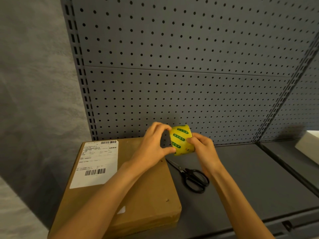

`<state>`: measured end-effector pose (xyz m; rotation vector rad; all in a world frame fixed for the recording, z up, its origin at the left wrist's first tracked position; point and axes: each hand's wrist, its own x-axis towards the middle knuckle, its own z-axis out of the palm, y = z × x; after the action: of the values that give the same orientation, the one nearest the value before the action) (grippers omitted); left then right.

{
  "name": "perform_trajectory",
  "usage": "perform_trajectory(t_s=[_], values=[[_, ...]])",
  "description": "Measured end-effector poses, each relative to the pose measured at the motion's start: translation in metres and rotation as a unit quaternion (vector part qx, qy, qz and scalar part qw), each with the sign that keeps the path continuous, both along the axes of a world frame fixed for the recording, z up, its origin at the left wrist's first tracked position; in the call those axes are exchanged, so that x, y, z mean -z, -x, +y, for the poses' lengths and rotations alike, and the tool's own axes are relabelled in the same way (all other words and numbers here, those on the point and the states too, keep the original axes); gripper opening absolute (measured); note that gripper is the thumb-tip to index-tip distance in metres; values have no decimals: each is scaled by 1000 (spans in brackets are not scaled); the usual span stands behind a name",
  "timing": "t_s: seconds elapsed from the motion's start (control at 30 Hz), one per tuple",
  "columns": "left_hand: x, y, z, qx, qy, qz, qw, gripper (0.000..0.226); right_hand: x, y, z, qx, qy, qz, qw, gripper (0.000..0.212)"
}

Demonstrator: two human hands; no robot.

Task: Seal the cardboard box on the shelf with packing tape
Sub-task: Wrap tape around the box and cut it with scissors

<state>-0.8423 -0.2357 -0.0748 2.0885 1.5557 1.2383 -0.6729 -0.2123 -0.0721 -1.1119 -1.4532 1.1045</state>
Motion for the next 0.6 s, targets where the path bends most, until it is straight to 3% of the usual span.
perform_trajectory(t_s=[0.13,0.2,0.4,0.6], values=[[1,-1,-2,35,58,8,998,81,-1,-2,-3,-3,34,37,999,31],[4,-5,-3,50,63,34,996,88,-2,0,-3,6,67,75,995,16],[6,-7,-5,50,-2,75,996,84,-6,10,0,44,136,77,987,20],[6,-4,-4,32,-18,46,998,83,-8,13,0,18,137,68,988,33]])
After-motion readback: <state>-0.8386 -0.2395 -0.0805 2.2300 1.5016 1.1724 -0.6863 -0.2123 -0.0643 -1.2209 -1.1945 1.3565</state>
